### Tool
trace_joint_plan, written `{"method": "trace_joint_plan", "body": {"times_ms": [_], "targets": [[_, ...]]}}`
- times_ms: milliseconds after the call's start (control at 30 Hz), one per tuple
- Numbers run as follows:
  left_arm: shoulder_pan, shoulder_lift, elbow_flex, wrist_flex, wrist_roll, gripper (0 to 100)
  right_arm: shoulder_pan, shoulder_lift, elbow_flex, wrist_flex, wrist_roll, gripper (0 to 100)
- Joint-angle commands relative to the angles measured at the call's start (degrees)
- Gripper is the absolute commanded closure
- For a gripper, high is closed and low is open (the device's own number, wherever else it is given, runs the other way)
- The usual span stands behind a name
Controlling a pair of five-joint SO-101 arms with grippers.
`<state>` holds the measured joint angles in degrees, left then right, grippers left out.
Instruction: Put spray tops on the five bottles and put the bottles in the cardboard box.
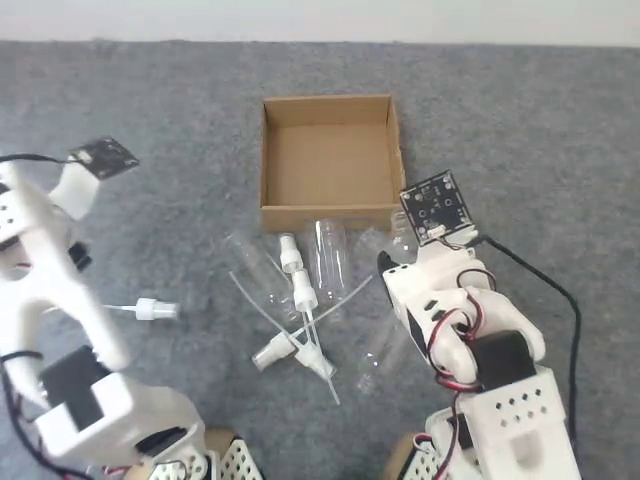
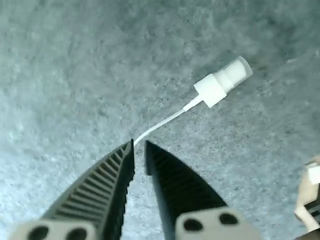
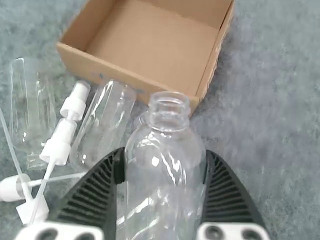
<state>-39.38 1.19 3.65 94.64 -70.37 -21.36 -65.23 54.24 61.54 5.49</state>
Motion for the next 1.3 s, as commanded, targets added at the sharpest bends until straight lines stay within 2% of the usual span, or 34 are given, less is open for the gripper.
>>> {"method": "trace_joint_plan", "body": {"times_ms": [0, 233, 533, 667, 867, 1167, 1267], "targets": [[1.2, -0.8, -2.5, 0.8, -3.2, 83, 0.4, -1.3, -0.6, -1.6, -0.1, 92.0], [4.3, -0.8, 0.4, 0.9, -17.1, 81, 0.3, -1.3, -0.5, -1.6, -0.1, 92.0], [8.9, -0.8, 8.1, 0.4, -27.3, 81, 0.3, -1.2, 0.1, -1.9, -0.1, 92.0], [10.6, -0.8, 11.0, -1.1, -28.9, 81, 0.2, -1.2, 0.7, -3.0, -0.1, 92.0], [12.3, -0.8, 20.7, -12.6, -28.9, 81, 0.2, -1.2, 0.7, -3.0, -0.1, 92.0], [13.5, -0.8, 29.8, -22.1, -28.9, 81, 0.2, -1.2, 0.7, -3.0, -0.1, 91.9], [13.1, -0.8, 32.2, -26.4, -28.8, 84, -0.9, -1.2, 0.8, -3.0, -0.1, 91.9]]}}
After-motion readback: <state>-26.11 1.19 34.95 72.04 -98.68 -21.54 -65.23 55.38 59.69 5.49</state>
